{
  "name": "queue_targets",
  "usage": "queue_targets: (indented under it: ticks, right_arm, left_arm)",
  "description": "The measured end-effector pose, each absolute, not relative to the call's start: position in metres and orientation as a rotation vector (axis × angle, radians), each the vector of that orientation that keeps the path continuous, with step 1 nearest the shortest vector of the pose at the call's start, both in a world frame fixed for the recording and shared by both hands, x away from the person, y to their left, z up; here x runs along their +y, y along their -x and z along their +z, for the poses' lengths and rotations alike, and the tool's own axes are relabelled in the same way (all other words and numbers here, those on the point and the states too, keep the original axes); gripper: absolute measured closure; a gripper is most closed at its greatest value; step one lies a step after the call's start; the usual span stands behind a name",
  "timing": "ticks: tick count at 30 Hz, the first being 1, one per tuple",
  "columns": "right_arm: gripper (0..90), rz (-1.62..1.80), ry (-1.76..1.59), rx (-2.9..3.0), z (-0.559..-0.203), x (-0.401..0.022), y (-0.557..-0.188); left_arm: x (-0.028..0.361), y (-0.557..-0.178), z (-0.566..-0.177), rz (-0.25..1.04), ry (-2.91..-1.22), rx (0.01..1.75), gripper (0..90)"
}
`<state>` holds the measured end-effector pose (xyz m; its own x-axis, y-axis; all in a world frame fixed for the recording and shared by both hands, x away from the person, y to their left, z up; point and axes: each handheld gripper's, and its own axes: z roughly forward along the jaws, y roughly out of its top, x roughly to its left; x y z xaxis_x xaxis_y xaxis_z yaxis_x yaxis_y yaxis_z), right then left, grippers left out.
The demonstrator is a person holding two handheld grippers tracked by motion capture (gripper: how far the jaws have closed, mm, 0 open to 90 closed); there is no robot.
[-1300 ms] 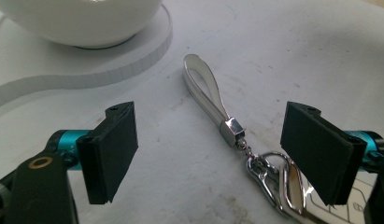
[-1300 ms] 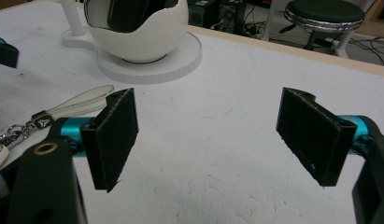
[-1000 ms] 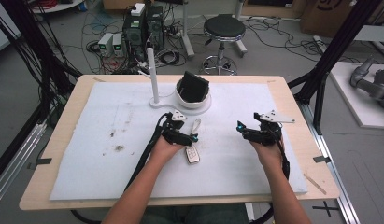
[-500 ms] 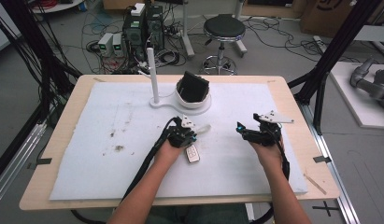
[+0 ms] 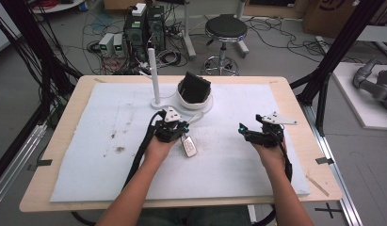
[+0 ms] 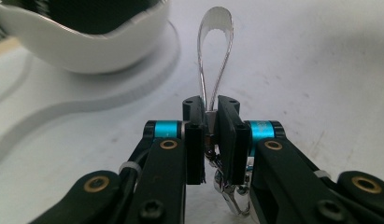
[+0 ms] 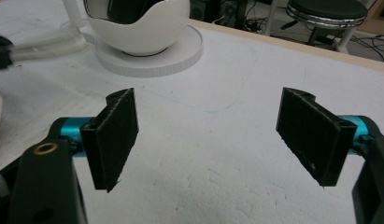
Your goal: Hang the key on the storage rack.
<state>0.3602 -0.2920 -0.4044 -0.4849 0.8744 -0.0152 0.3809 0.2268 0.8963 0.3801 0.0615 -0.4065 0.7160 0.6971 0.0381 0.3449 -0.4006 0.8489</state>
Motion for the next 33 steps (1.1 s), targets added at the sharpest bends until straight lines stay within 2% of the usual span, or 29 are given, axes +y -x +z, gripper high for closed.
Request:
queue_targets:
  ticks: [4,20,33]
  right_arm:
    - [21.2,1.214,-1.143,1.971,-0.404,-0.292,-0.360]
    - [21.2,1.214,-1.148,1.970,-0.404,-0.293,-0.360]
    - [21.3,1.210,-1.159,1.977,-0.406,-0.293,-0.362]
  left_arm:
    - [0.078,-0.375,-0.386,0.563,-1.938,0.806,81.3]
    - [0.142,-0.375,-0.323,0.679,-1.714,0.880,81.3]
    - [0.175,-0.390,-0.303,0.774,-1.608,0.972,81.3]
